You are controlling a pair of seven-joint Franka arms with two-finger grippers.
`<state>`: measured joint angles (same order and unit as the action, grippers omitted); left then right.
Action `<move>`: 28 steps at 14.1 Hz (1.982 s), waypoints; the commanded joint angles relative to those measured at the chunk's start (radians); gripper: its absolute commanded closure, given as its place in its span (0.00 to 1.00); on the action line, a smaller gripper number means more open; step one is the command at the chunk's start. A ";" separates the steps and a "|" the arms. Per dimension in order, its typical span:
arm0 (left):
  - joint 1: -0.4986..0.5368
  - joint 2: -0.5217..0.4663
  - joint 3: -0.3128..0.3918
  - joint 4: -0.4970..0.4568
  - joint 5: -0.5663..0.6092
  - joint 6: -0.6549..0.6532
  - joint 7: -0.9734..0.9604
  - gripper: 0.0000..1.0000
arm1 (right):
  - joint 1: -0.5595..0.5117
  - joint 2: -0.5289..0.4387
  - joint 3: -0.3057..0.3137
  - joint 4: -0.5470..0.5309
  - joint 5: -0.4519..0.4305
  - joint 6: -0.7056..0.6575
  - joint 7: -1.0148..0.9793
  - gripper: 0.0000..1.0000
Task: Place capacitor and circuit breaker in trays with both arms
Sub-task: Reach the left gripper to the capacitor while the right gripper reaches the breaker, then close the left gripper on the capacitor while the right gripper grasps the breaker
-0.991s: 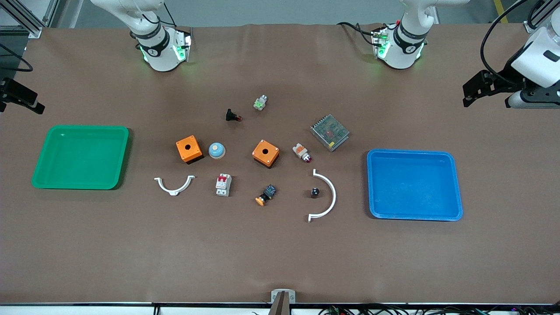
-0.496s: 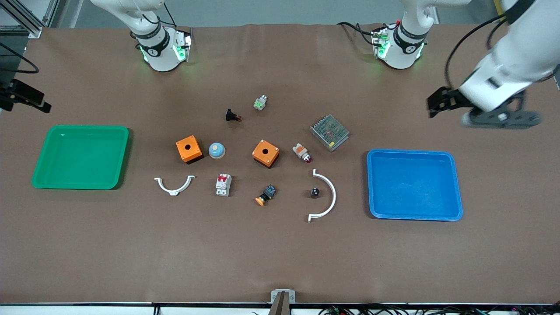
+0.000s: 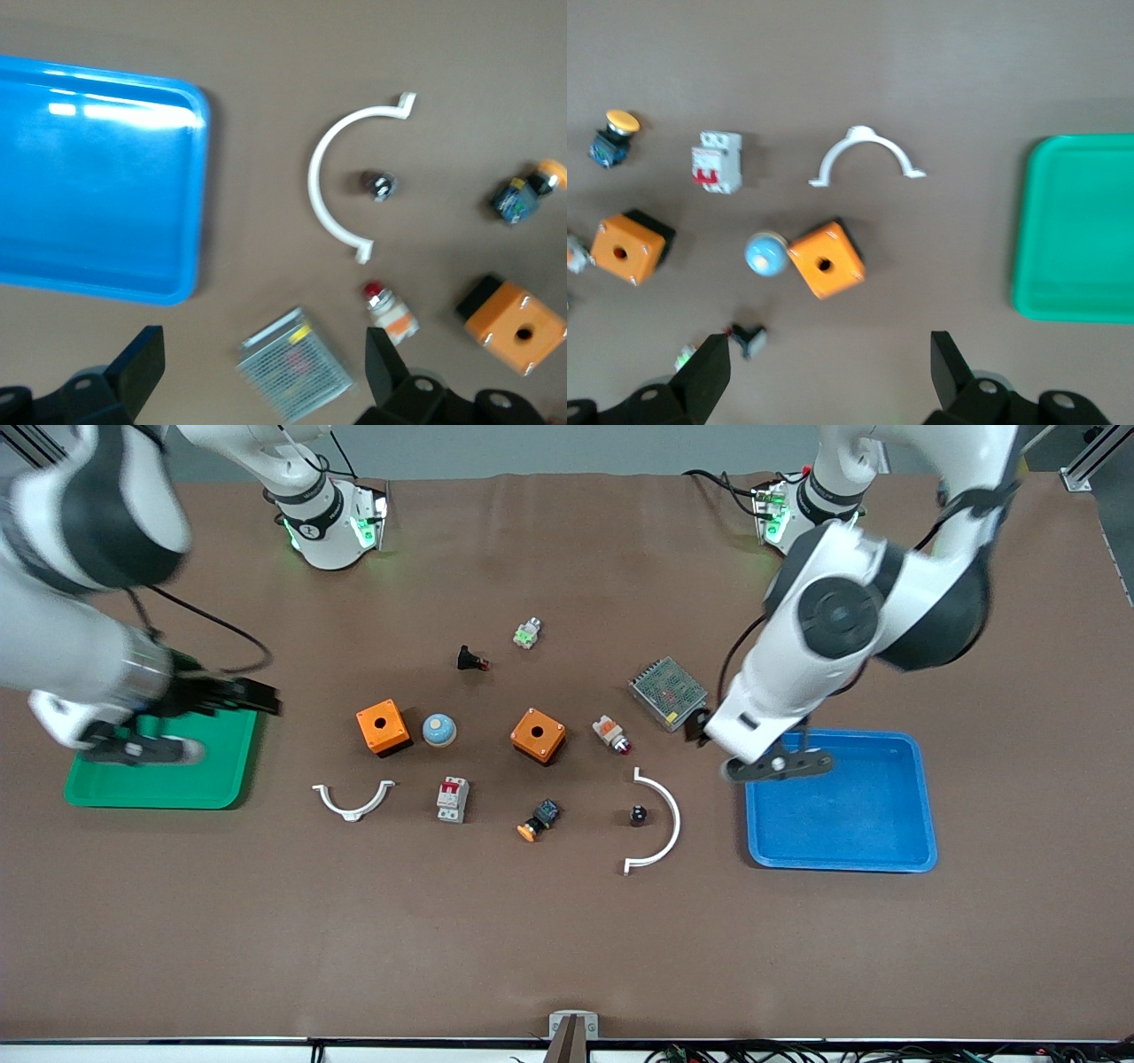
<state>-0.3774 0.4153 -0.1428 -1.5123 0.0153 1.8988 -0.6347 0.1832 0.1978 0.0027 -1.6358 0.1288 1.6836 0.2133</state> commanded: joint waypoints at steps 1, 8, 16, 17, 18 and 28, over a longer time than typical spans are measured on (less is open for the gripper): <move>-0.032 0.146 0.005 0.118 0.003 0.063 -0.091 0.00 | 0.099 0.020 -0.007 -0.102 0.012 0.154 0.118 0.00; -0.097 0.349 0.015 0.165 0.009 0.259 -0.189 0.00 | 0.220 0.241 -0.007 -0.088 0.011 0.454 0.276 0.00; -0.100 0.427 0.015 0.164 0.072 0.353 -0.188 0.10 | 0.257 0.419 -0.009 0.037 -0.005 0.479 0.274 0.00; -0.100 0.437 0.015 0.164 0.072 0.364 -0.184 0.14 | 0.260 0.428 -0.009 0.037 -0.006 0.482 0.274 0.00; -0.100 0.442 0.015 0.164 0.072 0.373 -0.184 0.18 | 0.266 0.434 -0.009 0.037 -0.006 0.498 0.274 0.00; -0.101 0.473 0.015 0.161 0.080 0.399 -0.186 0.83 | 0.262 0.480 -0.013 0.036 -0.006 0.565 0.274 0.04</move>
<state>-0.4695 0.8792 -0.1334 -1.3721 0.0664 2.2906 -0.8089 0.4381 0.6639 -0.0038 -1.6214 0.1298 2.2465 0.4743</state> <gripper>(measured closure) 0.507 0.004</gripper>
